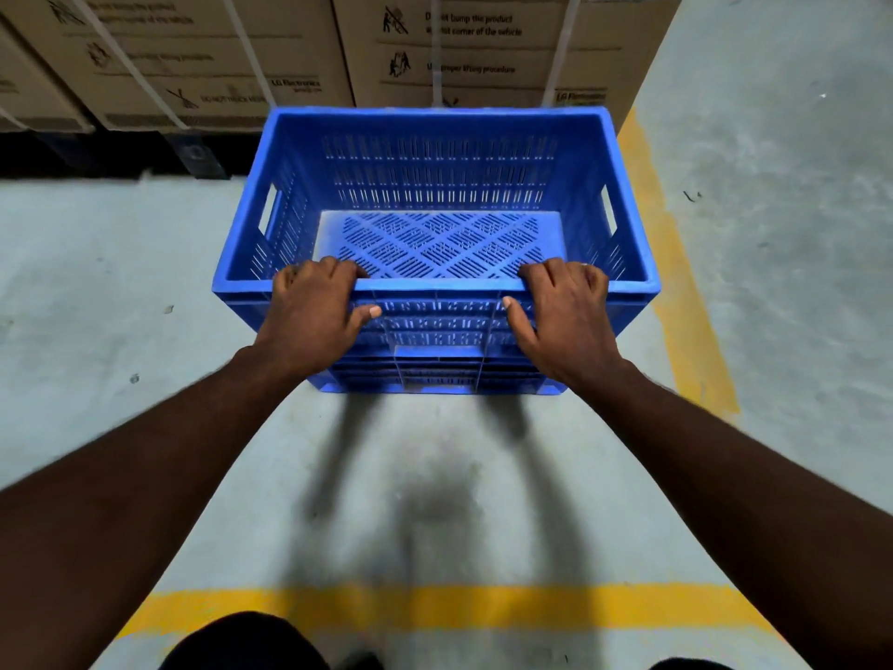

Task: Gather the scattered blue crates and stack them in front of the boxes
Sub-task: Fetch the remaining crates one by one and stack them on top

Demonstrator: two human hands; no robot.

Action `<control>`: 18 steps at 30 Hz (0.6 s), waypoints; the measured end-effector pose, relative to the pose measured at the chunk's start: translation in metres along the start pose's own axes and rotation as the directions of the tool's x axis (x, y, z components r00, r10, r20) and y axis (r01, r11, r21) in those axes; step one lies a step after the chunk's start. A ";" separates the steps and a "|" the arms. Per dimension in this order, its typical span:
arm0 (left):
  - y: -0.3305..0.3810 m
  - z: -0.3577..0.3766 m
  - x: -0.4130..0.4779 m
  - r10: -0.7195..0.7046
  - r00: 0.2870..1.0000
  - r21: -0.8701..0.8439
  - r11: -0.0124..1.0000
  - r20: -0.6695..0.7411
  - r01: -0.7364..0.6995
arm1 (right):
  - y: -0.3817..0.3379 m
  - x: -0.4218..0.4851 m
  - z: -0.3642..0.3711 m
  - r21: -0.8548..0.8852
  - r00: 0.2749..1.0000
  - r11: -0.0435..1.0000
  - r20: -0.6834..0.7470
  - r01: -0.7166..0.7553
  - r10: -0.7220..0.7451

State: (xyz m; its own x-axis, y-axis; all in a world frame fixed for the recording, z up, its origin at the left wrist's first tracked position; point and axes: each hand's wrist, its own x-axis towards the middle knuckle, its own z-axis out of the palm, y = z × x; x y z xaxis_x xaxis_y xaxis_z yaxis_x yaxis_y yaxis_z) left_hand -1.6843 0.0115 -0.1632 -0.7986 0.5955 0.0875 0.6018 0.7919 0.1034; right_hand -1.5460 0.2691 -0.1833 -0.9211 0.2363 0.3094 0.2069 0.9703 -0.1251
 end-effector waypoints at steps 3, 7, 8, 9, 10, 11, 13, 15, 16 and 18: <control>0.012 -0.008 -0.011 -0.003 0.999 -0.033 0.999 0.043 0.005 | -0.005 -0.011 -0.012 -0.030 0.992 0.998 0.115 -0.046 0.049; 0.038 -0.037 -0.033 -0.037 0.981 -0.102 0.993 0.188 0.057 | -0.019 -0.033 -0.048 -0.043 0.945 0.997 0.316 -0.071 0.081; 0.046 -0.047 -0.041 -0.044 0.972 -0.115 0.991 0.231 0.073 | -0.022 -0.039 -0.059 -0.026 0.930 0.996 0.357 -0.084 0.088; 0.055 -0.060 -0.050 -0.047 0.961 -0.131 0.988 0.271 0.085 | -0.026 -0.046 -0.074 -0.005 0.912 0.995 0.398 -0.104 0.097; 0.065 -0.074 -0.059 -0.048 0.950 -0.143 0.985 0.309 0.096 | -0.029 -0.053 -0.090 0.014 0.896 0.992 0.432 -0.123 0.105; 0.075 -0.089 -0.069 -0.047 0.937 -0.150 0.983 0.345 0.105 | -0.031 -0.060 -0.107 0.025 0.882 0.989 0.458 -0.143 0.115; 0.091 -0.116 -0.087 -0.049 0.908 -0.160 0.979 0.415 0.126 | -0.035 -0.073 -0.141 0.040 0.861 0.984 0.492 -0.172 0.130; 0.106 -0.144 -0.103 -0.044 0.880 -0.167 0.976 0.473 0.139 | -0.037 -0.086 -0.179 0.057 0.849 0.982 0.512 -0.181 0.126; 0.113 -0.158 -0.111 -0.038 0.870 -0.171 0.975 0.491 0.139 | -0.038 -0.093 -0.197 0.067 0.847 0.981 0.518 -0.182 0.122; 0.125 -0.181 -0.127 -0.027 0.859 -0.191 0.971 0.512 0.144 | -0.041 -0.106 -0.228 0.078 0.834 0.977 0.537 -0.199 0.127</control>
State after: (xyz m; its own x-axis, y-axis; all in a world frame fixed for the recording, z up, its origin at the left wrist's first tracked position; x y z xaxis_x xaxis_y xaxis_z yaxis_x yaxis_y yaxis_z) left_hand -1.5067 0.0107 0.0176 -0.7057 0.5594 -0.4347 0.4708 0.8288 0.3024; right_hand -1.3815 0.2157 0.0039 -0.9190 0.2930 -0.2637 0.3599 0.8967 -0.2577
